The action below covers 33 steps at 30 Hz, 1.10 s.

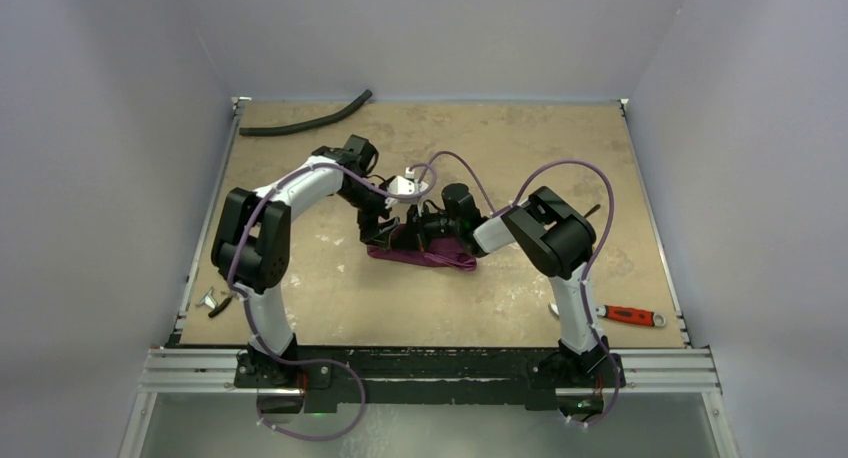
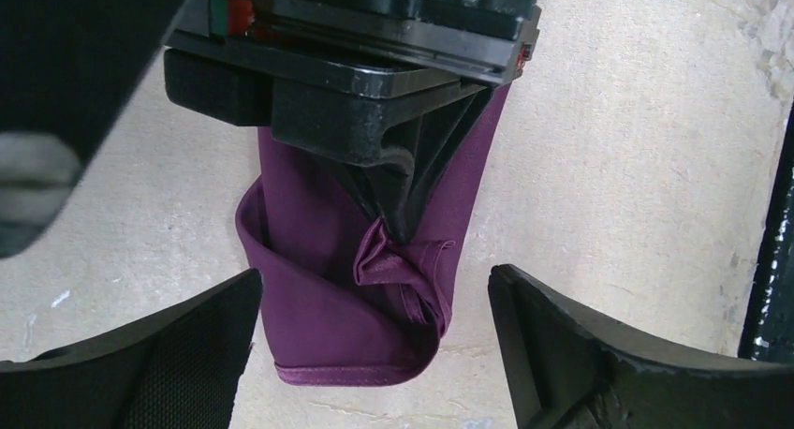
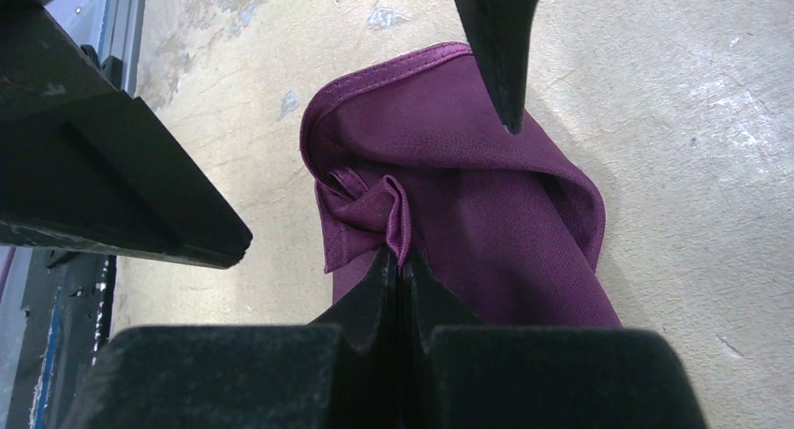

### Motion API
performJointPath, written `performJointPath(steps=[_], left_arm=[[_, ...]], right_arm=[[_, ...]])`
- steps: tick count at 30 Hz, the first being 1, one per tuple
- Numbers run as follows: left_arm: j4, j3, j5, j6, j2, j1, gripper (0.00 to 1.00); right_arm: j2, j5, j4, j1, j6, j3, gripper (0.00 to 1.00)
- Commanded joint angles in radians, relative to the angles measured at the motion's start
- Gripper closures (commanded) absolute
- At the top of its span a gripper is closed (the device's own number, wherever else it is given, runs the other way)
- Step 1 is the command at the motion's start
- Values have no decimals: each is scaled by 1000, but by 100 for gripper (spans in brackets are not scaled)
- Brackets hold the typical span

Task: Fold the napkin into a case and place the utensils inside
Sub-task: Fold the 2/3-rectangle-folded napkin at the center of the board.

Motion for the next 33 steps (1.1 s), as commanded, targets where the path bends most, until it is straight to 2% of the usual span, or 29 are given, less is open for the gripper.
performJointPath(steps=[1,7,10,15,19,22,25,33], left_arm=[[30,1,32,75,6,-1,8],[73,-73,-9,184,-34,-13,4],[158,-119,-25,148,-66,-29,2],[404,-216,-126,26,-107,-42,2],[437,-236,-142,-5,-108,-36,1],[413,-233,-122,-4,-110,-33,11],[389,-227,-114,3,-103,-32,22],[371,-224,-90,-34,-90,-23,43]], right_arm=[[34,-18,-73,-3,-18,-16,100],[41,-31,-71,-4,-16,-11,100],[45,-42,-70,-7,-11,-5,100],[48,-69,-55,-14,0,-6,100],[52,-93,-40,-14,4,-8,100],[54,-100,-31,-15,4,-12,100],[53,-110,-17,-19,10,-15,94],[52,-180,149,-46,97,-61,67]])
